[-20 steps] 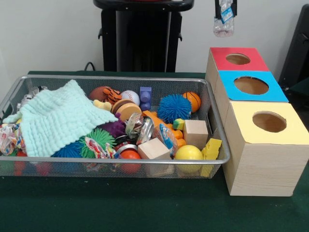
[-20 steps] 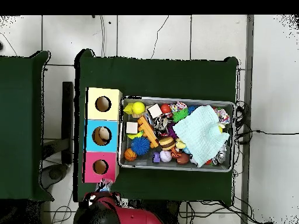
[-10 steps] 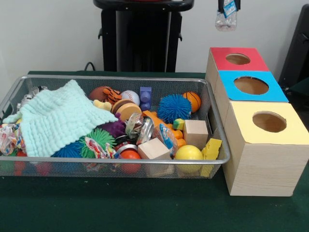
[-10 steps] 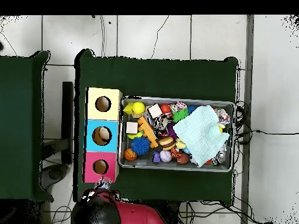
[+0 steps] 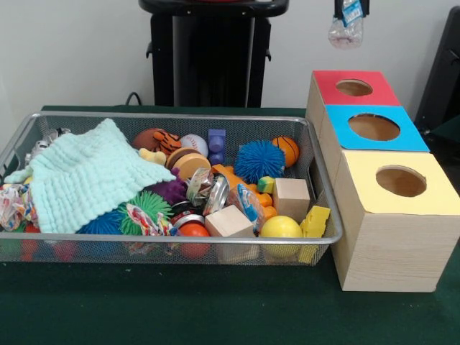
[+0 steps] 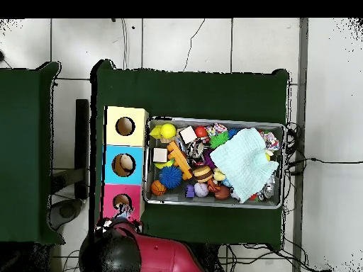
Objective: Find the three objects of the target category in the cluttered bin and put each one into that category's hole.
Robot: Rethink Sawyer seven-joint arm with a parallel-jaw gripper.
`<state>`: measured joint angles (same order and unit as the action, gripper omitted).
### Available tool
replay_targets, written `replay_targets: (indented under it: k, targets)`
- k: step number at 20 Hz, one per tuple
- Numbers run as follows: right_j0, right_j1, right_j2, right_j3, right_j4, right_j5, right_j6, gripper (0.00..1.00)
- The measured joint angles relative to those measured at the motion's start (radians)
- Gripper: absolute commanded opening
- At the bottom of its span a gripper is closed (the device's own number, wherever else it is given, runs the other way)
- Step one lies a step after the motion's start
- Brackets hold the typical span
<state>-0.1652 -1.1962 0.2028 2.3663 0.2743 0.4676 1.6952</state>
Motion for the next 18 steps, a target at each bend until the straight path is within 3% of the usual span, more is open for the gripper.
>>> replay_targets:
  k: [7,18]
  targets:
    - [0.048,0.075,-0.035,-0.063,0.008,-0.026,0.017,0.0]
    - [0.05,0.17,-0.039,-0.1,0.045,-0.12,0.017,0.0]
